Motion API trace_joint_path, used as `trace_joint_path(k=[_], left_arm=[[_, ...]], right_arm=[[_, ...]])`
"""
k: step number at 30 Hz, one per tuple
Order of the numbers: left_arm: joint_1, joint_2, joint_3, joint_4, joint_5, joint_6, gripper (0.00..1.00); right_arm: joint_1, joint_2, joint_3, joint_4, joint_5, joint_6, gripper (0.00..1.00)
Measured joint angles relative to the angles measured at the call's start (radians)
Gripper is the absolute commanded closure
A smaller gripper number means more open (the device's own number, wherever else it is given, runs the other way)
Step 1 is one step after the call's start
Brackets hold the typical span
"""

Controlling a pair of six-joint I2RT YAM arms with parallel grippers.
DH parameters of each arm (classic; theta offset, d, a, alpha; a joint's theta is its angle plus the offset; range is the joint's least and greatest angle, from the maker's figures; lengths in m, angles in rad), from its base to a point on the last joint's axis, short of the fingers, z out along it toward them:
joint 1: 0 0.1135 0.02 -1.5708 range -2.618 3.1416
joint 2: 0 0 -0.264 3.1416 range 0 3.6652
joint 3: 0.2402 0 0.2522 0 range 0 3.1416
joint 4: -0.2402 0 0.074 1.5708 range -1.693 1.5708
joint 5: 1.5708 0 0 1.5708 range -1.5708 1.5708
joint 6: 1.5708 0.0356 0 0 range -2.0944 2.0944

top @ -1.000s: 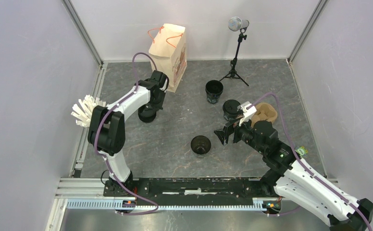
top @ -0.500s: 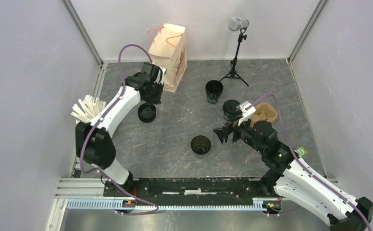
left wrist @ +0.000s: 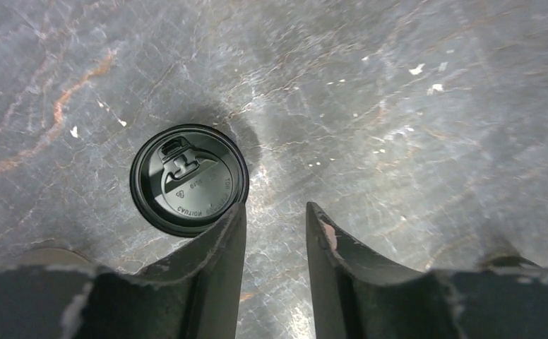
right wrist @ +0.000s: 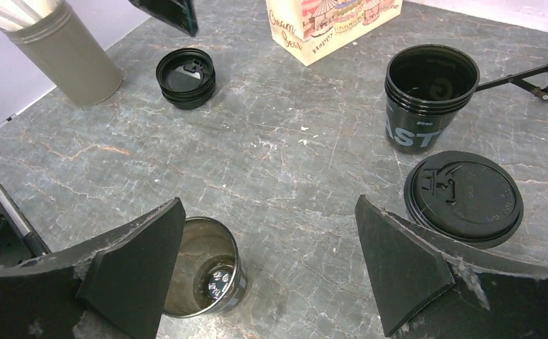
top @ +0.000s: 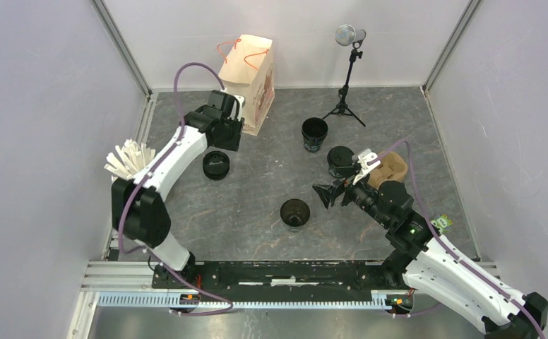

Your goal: Pack the takeout coffee

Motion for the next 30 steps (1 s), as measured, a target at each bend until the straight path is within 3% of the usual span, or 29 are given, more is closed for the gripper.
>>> trace_joint_path(k=[9,30], left_arm=[[0.005,0.182,-0.051,0.046,-0.085,0.000,0.53],[0.009,0.282,-0.052,0.082,-0.171,0.000,0.69]], right_arm=[[0.000,0.000,0.000,-0.026,-0.008,-0.002,0.02],[0.000,-0.002,0.001,-0.104,-0.014,-0.023,0.02]])
